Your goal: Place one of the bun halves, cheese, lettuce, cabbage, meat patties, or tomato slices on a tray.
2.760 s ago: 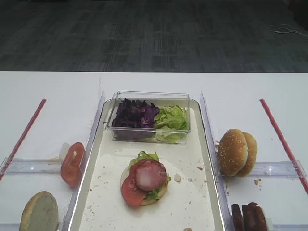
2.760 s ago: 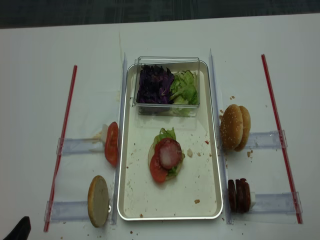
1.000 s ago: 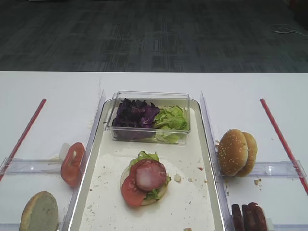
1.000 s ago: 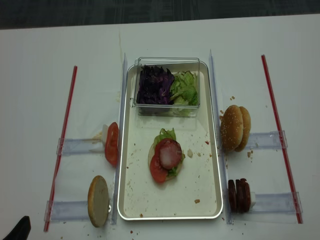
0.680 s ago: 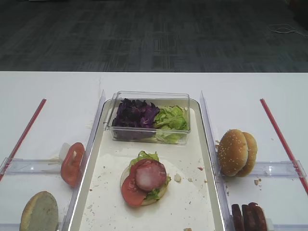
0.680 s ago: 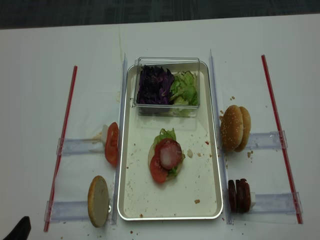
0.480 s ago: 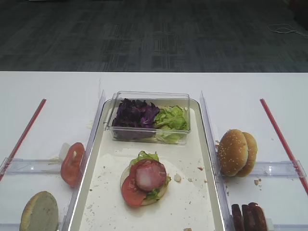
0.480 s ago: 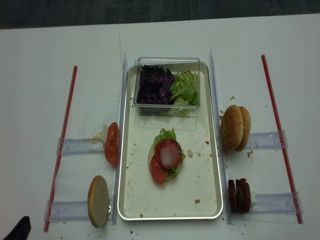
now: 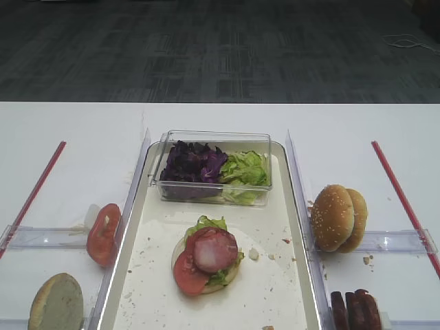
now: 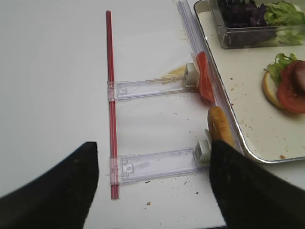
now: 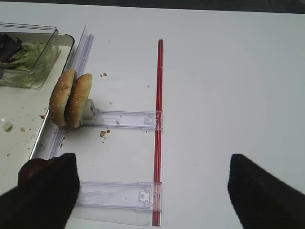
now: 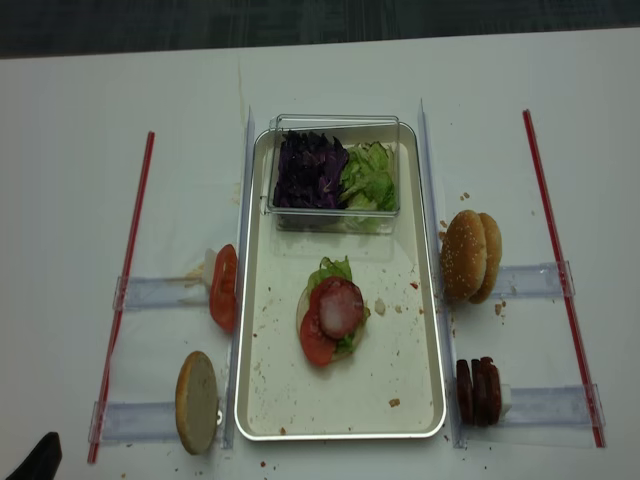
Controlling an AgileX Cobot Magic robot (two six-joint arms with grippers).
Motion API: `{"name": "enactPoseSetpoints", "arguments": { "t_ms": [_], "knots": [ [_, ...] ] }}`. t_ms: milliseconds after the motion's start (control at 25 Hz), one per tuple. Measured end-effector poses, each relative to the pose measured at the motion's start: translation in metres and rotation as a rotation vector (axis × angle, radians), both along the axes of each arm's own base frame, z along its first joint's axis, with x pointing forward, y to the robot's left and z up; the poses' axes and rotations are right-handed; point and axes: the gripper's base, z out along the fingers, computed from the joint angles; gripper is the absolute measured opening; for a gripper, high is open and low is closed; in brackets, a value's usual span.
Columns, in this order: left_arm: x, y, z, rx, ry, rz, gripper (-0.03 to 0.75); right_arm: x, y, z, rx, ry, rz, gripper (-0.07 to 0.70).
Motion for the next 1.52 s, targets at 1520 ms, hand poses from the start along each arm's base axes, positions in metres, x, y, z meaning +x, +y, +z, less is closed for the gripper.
{"name": "enactPoseSetpoints", "arguments": {
  "t_ms": [1520],
  "knots": [
    [0.0000, 0.0000, 0.0000, 0.000, 0.000, 0.000, 0.491, 0.0000, 0.0000, 0.0000, 0.000, 0.000, 0.000, 0.660]
  ]
}}
